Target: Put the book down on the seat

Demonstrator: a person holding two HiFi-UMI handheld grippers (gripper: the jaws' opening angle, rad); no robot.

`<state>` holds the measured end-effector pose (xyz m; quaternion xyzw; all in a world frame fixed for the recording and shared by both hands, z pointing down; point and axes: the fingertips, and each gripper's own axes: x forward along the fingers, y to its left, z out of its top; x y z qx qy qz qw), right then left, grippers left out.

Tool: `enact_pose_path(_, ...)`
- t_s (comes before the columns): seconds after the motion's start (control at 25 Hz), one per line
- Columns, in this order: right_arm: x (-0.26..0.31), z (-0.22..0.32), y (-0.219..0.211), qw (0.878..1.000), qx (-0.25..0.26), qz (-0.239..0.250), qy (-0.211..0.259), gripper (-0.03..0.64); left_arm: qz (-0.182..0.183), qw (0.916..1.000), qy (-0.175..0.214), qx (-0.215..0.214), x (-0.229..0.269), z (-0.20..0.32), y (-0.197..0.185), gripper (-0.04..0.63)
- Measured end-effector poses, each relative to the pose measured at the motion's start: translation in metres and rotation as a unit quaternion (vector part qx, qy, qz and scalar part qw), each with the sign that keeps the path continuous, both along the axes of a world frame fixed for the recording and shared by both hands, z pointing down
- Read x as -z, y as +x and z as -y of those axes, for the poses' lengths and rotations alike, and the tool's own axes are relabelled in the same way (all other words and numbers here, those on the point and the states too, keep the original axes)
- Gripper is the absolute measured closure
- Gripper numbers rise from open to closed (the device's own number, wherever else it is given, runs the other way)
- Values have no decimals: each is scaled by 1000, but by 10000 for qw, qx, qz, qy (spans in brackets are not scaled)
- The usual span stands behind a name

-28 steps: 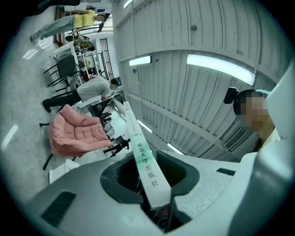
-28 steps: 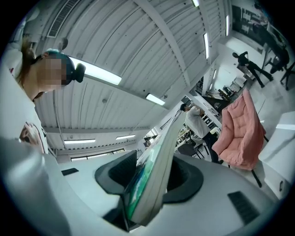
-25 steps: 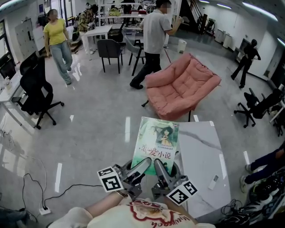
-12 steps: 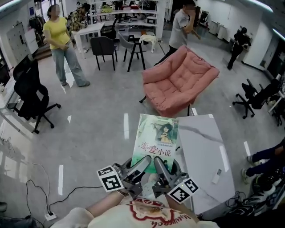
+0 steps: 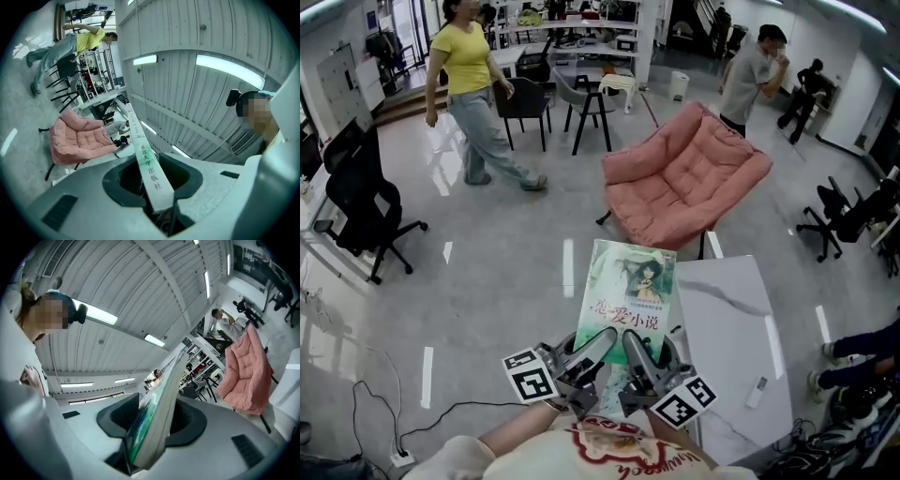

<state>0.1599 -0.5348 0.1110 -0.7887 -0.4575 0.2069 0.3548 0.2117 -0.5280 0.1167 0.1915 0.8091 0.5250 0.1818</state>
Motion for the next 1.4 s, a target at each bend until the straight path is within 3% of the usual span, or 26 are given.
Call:
enact_pose_path(0.72, -63, -205, -119, 9998, 174, -64, -124, 460, -22, 9997, -149, 179, -63, -203, -118, 495)
enact_pose_path(1.16, -84, -252, -143, 9996, 248, -78, -150, 460, -20, 9996, -103, 272, -84, -249, -142, 495)
enact_pose_path(1.4, -68, -271, -146, 9997, 177, -23, -170, 460, 95, 9996, -117, 218, -69, -269, -145, 495)
